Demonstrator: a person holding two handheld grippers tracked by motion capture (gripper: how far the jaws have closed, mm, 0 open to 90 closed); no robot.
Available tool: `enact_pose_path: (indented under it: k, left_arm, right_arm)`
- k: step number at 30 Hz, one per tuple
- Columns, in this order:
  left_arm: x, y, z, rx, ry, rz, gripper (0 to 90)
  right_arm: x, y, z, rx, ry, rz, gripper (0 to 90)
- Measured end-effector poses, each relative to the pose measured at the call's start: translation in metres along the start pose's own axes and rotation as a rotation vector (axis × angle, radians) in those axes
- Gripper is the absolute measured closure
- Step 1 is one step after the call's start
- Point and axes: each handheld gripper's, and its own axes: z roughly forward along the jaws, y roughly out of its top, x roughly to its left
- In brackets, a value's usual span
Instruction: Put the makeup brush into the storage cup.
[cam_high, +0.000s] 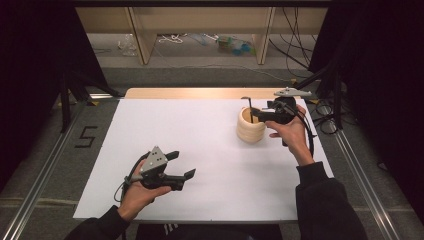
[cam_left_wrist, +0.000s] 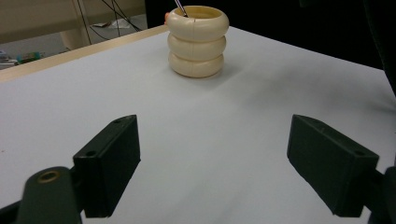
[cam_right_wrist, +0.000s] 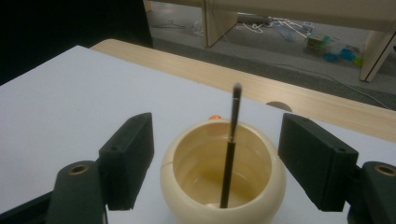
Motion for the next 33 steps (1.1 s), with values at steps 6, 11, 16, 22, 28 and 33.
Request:
enact_pose_path:
  k: [6, 11, 16, 22, 28, 33]
  left_arm:
    - [0.001, 0.000, 0.000, -0.001, 0.001, 0.007, 17.3]
    - [0.001, 0.001, -0.001, -0.002, 0.004, -0.001, 17.3]
    - [0.001, 0.001, -0.001, -0.003, 0.004, -0.001, 17.3]
    - [0.002, 0.001, -0.001, -0.003, 0.005, 0.001, 17.3]
    - [0.002, 0.001, -0.001, -0.002, 0.011, 0.006, 17.3]
    - [0.002, 0.000, -0.001, -0.003, 0.007, -0.008, 17.3]
  right_arm:
    - [0.005, -0.002, -0.006, -0.007, 0.007, -0.013, 26.6]
    - [0.009, -0.002, -0.010, -0.011, 0.020, -0.012, 26.1]
    - [0.011, -0.004, -0.012, -0.015, 0.029, -0.018, 25.9]
    - [0.013, -0.008, -0.011, -0.008, 0.024, -0.008, 23.8]
    - [0.014, -0.011, -0.011, -0.017, 0.026, -0.014, 23.4]
    - [0.016, -0.012, -0.012, -0.011, 0.035, -0.010, 23.0]
